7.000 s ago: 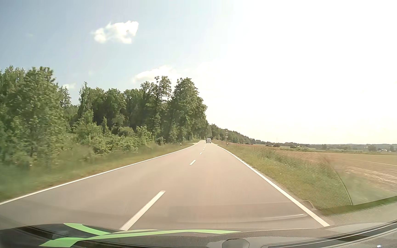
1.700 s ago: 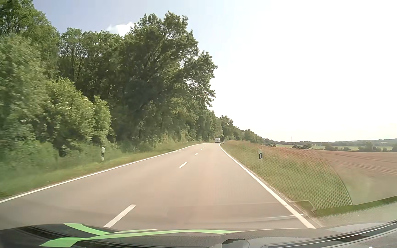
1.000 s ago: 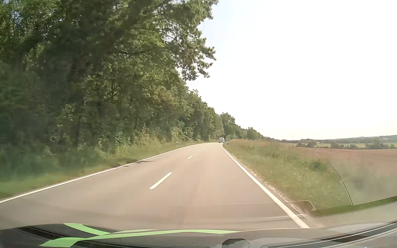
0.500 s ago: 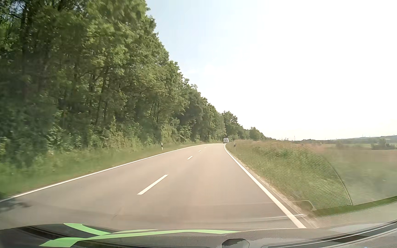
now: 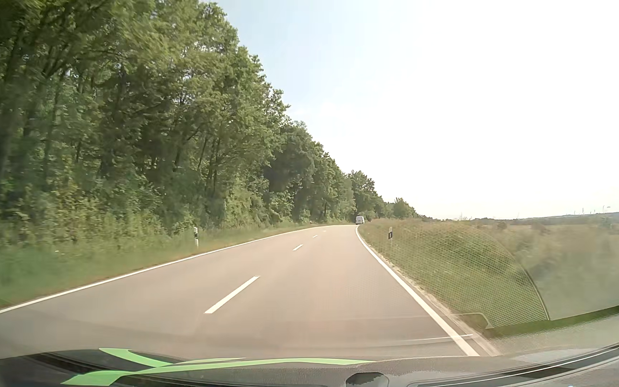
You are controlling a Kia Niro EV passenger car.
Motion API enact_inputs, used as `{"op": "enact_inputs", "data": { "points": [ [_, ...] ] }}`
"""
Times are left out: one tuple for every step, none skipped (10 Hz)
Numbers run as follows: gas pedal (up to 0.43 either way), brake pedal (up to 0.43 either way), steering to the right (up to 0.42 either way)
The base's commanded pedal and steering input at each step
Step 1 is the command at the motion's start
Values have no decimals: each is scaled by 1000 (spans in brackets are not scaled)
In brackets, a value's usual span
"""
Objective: Follow the waypoints while adhering to traffic rules and regulations
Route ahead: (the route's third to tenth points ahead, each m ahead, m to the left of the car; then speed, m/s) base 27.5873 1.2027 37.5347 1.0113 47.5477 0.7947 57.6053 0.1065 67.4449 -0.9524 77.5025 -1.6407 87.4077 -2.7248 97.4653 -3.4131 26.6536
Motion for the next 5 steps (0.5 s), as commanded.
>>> {"op": "enact_inputs", "data": {
  "points": [
    [150,0,1],
    [150,0,1],
    [150,0,1],
    [150,0,1],
    [150,0,2]
  ]
}}
